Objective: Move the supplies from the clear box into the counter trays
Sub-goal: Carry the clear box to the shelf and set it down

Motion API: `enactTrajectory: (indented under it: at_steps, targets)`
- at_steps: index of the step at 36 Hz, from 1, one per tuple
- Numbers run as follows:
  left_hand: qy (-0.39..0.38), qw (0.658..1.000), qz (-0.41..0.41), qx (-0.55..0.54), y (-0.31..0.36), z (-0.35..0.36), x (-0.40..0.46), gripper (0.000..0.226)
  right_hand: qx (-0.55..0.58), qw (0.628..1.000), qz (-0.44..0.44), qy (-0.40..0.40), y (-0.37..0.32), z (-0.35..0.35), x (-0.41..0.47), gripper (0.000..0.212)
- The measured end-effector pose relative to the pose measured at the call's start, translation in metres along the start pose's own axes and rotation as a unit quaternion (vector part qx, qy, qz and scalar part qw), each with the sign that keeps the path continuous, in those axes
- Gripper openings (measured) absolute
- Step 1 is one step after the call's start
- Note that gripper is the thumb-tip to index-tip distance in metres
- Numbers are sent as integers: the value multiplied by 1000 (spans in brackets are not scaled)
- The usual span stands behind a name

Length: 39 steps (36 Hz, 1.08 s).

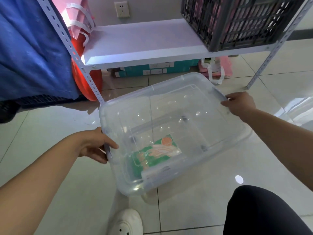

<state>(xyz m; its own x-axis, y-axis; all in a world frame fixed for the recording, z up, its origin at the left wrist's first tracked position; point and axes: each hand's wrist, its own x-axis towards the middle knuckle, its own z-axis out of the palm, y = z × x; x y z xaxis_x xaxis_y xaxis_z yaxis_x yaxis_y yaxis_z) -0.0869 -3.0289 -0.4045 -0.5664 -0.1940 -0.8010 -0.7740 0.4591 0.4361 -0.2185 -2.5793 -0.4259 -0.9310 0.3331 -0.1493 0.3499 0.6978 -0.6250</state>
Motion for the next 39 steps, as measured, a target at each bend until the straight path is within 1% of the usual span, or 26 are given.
enactTrajectory:
  at_steps: [2, 3, 5, 6, 7, 9, 10, 12, 14, 15, 16, 18, 19, 21, 24, 25, 26, 28, 29, 31, 32, 33, 34, 36, 38, 39]
  targets:
    - [1, 999, -14, 38, -1, 5, -4, 90, 13, 1000, 26, -1, -7, -3, 5, 48]
    - [24, 998, -8, 56, -1, 6, -3, 104, 28, 999, 42, 0, -11, -2, 2, 57]
    - [100, 992, 32, 74, 0, 5, 3, 133, 36, 998, 46, 18, -18, 0, -18, 70]
    - [142, 985, 65, 68, 1, 4, 6, 141, 34, 998, 34, 35, -18, 2, -35, 74]
    - [178, 977, 102, 66, 4, 1, 10, 143, 43, 997, 19, 55, -15, 5, -56, 77]
    - [229, 953, 171, 97, 15, -6, 19, 135, 95, 992, -1, 79, -7, 10, -105, 85]
    - [241, 944, 194, 119, 23, -9, 23, 128, 139, 987, 3, 84, -2, 13, -131, 88]
    - [242, 936, 209, 145, 40, -13, 31, 115, 267, 959, 60, 75, 5, 21, -182, 94]
    - [222, 939, 200, 170, 55, -12, 37, 104, 381, 908, 172, 33, 4, 30, -225, 94]
    - [210, 939, 194, 189, 61, -10, 39, 98, 412, 884, 222, 5, 3, 36, -241, 92]
    - [203, 937, 191, 209, 65, -7, 40, 91, 435, 864, 250, -26, 2, 41, -253, 88]
    - [219, 923, 192, 250, 70, -4, 43, 79, 479, 833, 260, -93, -2, 50, -265, 76]
    - [236, 912, 191, 275, 70, -3, 44, 74, 495, 821, 257, -123, -5, 51, -266, 64]
    - [265, 892, 172, 323, 67, -5, 43, 70, 508, 812, 248, -144, -14, 48, -259, 41]
    - [295, 860, 129, 397, 55, -9, 34, 64, 500, 828, 221, -123, -19, 37, -234, 34]
    - [293, 858, 104, 410, 49, -12, 29, 63, 489, 838, 204, -129, -17, 30, -224, 32]
    - [268, 874, 70, 398, 42, -14, 24, 64, 479, 846, 187, -144, -14, 23, -212, 29]
    - [164, 942, 13, 292, 25, -18, 13, 63, 462, 850, 173, -183, -2, 7, -187, 33]
    - [107, 967, 1, 231, 14, -19, 9, 58, 449, 855, 170, -195, 5, 1, -176, 38]
    - [0, 993, 15, 115, -7, -18, 3, 40, 411, 869, 176, -212, 18, -4, -164, 45]
    - [-48, 997, 32, 51, -17, -17, 1, 41, 396, 871, 188, -222, 25, -3, -164, 44]
    - [-86, 995, 47, -17, -25, -17, 2, 48, 390, 866, 203, -238, 30, -1, -166, 40]
    - [-114, 988, 57, -83, -33, -18, 4, 53, 388, 859, 214, -258, 36, 3, -169, 36]
    - [-162, 966, 63, -193, -44, -18, 7, 50, 395, 845, 220, -287, 42, 8, -172, 32]
    - [-189, 945, 64, -260, -52, -15, 9, 46, 416, 832, 206, -303, 45, 7, -172, 37]
    - [-194, 938, 68, -278, -56, -12, 9, 49, 432, 821, 196, -318, 47, 7, -171, 43]
